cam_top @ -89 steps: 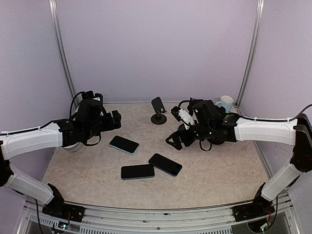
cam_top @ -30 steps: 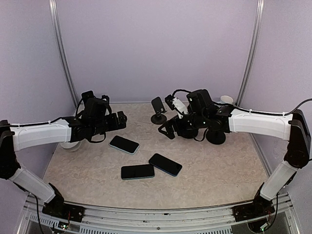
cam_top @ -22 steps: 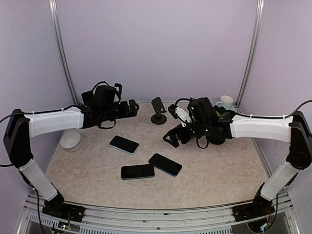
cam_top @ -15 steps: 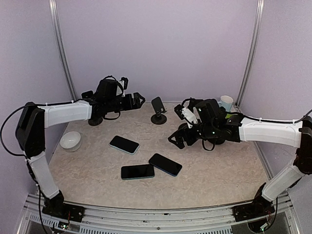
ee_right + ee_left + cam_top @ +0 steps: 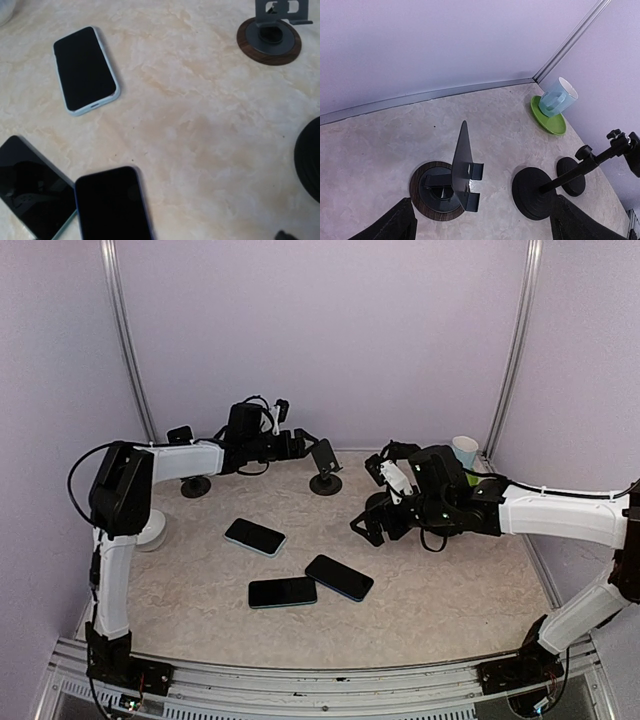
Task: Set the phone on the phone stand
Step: Pick up the phone stand from the center of the board, then place the phone stand at the center of the board.
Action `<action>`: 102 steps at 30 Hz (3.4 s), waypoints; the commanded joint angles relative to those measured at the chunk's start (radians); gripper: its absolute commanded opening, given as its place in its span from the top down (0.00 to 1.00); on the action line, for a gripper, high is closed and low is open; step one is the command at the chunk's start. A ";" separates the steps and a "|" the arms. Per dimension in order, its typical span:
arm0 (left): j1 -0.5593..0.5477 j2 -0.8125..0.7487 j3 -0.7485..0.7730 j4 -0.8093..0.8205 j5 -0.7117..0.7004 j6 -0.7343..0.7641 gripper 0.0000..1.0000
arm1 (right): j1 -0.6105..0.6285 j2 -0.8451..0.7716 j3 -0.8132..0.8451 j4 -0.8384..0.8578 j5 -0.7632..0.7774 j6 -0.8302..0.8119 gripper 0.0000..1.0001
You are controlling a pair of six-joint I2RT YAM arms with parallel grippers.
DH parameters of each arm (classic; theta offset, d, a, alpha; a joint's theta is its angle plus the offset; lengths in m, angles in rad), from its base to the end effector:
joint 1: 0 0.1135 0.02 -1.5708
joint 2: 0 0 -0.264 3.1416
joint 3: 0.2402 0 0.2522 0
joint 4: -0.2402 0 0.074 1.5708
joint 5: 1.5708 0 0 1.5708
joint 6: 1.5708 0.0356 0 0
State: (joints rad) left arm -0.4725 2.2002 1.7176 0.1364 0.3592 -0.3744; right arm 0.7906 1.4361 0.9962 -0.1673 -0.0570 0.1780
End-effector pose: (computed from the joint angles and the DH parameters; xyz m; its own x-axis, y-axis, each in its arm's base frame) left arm 0.4584 -0.2483 0.2300 -0.5447 -0.1061 -0.8319 0.5601 0.6923 -0.4550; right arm 0.2248 0.2301 0.2626 -0.5265 -0.2807 -0.8025 -0.6597 0.7303 0.1774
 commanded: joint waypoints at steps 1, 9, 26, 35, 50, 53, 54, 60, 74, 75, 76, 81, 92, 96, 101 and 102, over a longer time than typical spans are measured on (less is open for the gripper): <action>0.001 0.085 0.073 0.032 0.041 0.011 0.11 | -0.005 -0.023 -0.012 0.009 0.005 0.015 0.00; 0.004 0.157 0.106 0.085 0.054 -0.013 0.19 | -0.005 -0.008 -0.007 0.007 -0.005 0.018 0.00; 0.006 0.294 0.218 0.208 0.099 -0.093 0.55 | -0.005 -0.001 -0.015 0.010 -0.011 0.027 0.00; 0.011 0.304 0.231 0.226 0.105 -0.103 0.90 | -0.005 -0.003 -0.025 0.013 -0.010 0.022 0.00; 0.051 0.155 0.103 0.167 0.162 -0.037 1.00 | -0.005 -0.008 -0.035 0.014 -0.006 0.018 0.00; 0.069 0.104 0.043 0.157 0.180 -0.022 1.00 | -0.004 -0.008 -0.039 0.018 -0.010 0.019 0.00; 0.077 0.091 0.024 0.154 0.190 -0.020 1.00 | -0.004 -0.007 -0.040 0.020 -0.011 0.020 0.00; 0.114 0.029 -0.049 0.097 0.211 0.056 1.00 | -0.005 0.015 -0.030 0.027 -0.033 0.018 0.00; 0.208 0.048 0.008 -0.065 0.194 0.145 1.00 | -0.005 0.023 -0.029 0.029 -0.034 0.020 0.00; 0.208 0.050 0.012 -0.076 0.187 0.153 1.00 | -0.004 0.021 -0.032 0.030 -0.033 0.019 0.00; 0.208 0.053 0.017 -0.089 0.175 0.163 0.99 | -0.005 0.020 -0.033 0.030 -0.032 0.018 0.00; 0.222 0.052 0.006 -0.095 0.156 0.182 0.95 | -0.005 0.021 -0.028 0.026 -0.031 0.015 0.00; 0.228 0.036 0.005 -0.110 0.141 0.172 0.59 | -0.006 0.013 -0.033 0.025 -0.031 0.018 0.00; 0.228 0.023 0.002 -0.119 0.126 0.174 0.51 | -0.004 0.007 -0.040 0.030 -0.031 0.021 0.00; 0.228 -0.029 -0.042 -0.095 0.106 0.158 0.24 | -0.005 0.016 -0.034 0.029 -0.036 0.022 0.00; 0.228 -0.042 -0.057 -0.085 0.101 0.158 0.17 | -0.004 0.019 -0.028 0.026 -0.037 0.021 0.00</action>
State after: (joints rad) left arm -0.2481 2.2440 1.7000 0.0219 0.4854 -0.2134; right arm 0.7906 1.4551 0.9672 -0.1551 -0.0887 0.1993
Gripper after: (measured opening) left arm 0.732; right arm 0.999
